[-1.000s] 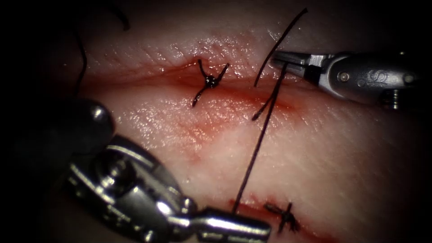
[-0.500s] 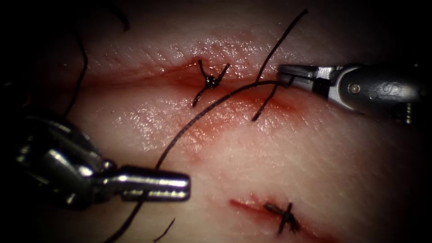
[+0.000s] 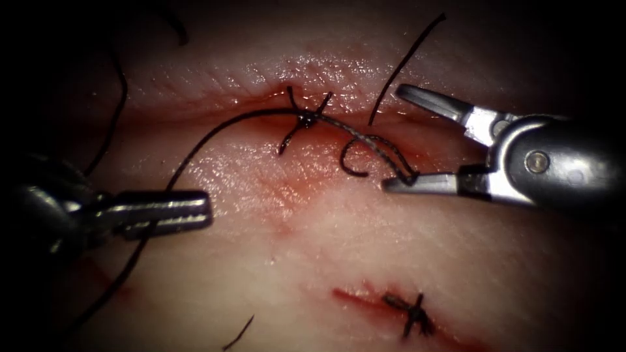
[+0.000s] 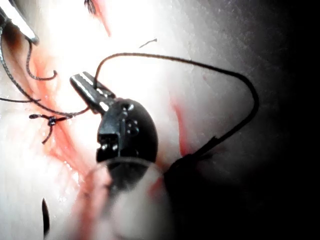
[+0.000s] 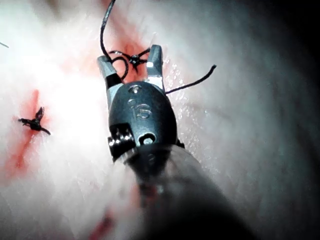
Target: Wound Closure
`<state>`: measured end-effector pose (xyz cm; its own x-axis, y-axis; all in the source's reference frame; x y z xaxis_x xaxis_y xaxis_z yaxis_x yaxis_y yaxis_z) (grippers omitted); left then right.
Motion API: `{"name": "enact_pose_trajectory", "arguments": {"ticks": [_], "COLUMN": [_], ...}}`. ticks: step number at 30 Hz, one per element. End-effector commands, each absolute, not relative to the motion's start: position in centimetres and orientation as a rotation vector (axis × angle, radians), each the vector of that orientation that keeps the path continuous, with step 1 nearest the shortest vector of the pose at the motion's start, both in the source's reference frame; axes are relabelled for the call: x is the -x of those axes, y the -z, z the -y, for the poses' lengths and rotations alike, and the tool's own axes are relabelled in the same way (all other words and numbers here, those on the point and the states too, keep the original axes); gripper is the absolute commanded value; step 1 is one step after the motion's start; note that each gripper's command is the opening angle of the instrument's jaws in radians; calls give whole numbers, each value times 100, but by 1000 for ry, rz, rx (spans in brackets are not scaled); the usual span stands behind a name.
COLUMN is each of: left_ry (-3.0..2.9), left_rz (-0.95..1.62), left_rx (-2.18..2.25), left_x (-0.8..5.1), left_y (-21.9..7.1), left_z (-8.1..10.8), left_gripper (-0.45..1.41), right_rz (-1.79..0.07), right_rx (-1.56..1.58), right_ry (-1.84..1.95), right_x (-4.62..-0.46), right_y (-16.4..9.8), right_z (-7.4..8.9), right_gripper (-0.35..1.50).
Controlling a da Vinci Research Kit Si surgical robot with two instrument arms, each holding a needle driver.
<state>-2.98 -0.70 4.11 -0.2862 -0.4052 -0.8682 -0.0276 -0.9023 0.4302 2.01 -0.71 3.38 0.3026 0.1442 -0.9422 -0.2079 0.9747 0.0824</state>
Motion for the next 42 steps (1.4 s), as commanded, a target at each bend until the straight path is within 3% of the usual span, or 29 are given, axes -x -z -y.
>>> {"name": "enact_pose_trajectory", "arguments": {"ticks": [1, 16, 25, 26, 27, 28, 29, 30, 35, 42], "left_ry": [2278, 2208, 2205, 2206, 2198, 2198, 2183, 2183, 2127, 2130], "left_rz": [542, 596, 613, 616, 620, 620, 630, 630, 592, 553], "left_rx": [-1710, -1666, -1672, -1669, -1666, -1666, -1666, -1665, -1710, -1742], "left_x": [302, 287, 283, 284, 284, 284, 285, 284, 286, 294], "left_y": [-414, -366, -364, -364, -362, -362, -359, -358, -358, -369], "left_z": [71, 75, 74, 77, 80, 80, 83, 84, 76, 58], "left_gripper": [-45, -45, -45, -45, -45, -45, -45, -45, -45, -45], "right_rz": [-1248, -1316, -1322, -1322, -1328, -1328, -1350, -1345, -1275, -1353], "right_rx": [40, -169, -201, -203, -207, -207, -196, -172, -62, -116], "right_ry": [-257, -277, -257, -260, -272, -272, -300, -313, -221, -95], "right_x": [-208, -141, -125, -124, -122, -122, -118, -117, -150, -200], "right_y": [-338, -283, -275, -276, -280, -280, -282, -285, -310, -343], "right_z": [70, 82, 86, 81, 65, 65, 49, 39, 12, 23], "right_gripper": [145, 148, 146, 140, 98, 98, 0, -35, -35, -35]}}
